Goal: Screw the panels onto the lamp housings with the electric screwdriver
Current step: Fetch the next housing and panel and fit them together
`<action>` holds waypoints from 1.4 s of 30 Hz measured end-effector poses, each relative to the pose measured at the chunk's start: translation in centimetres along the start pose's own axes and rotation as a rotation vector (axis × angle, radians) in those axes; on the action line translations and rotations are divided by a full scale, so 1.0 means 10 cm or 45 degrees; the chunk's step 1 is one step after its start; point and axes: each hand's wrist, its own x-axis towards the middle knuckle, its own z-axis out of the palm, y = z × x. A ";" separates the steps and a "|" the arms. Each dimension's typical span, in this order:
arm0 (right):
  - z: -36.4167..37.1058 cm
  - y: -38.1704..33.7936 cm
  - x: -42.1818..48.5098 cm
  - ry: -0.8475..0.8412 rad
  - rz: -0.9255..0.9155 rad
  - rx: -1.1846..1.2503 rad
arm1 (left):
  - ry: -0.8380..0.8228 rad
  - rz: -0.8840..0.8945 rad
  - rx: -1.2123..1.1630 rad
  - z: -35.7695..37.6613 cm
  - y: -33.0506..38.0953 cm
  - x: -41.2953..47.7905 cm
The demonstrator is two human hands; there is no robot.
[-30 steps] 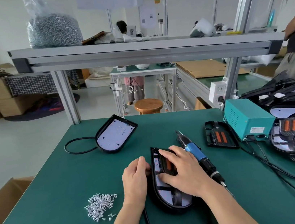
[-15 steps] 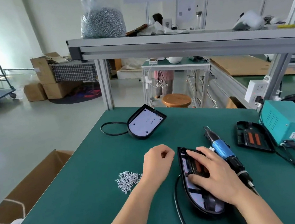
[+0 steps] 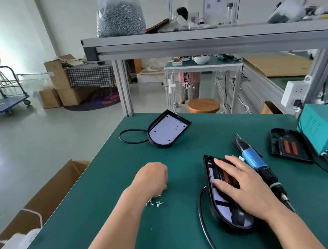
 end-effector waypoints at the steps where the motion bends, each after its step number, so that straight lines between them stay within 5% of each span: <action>1: 0.00 0.00 -0.01 -0.001 0.004 0.005 | -0.012 0.016 0.032 -0.01 0.01 0.00; 27: -0.01 0.00 -0.02 0.027 -0.037 0.051 | 0.027 0.008 0.136 0.00 0.12 -0.01; 33: -0.03 -0.02 -0.01 0.169 -0.005 0.155 | 0.542 0.014 -0.666 0.14 0.29 0.01; 38: -0.22 0.14 0.02 0.655 0.293 0.013 | 0.526 -0.070 -1.314 0.40 0.70 -0.02; 42: -0.35 0.35 0.03 0.283 0.682 -0.230 | 0.592 -0.135 -1.427 0.61 0.82 -0.06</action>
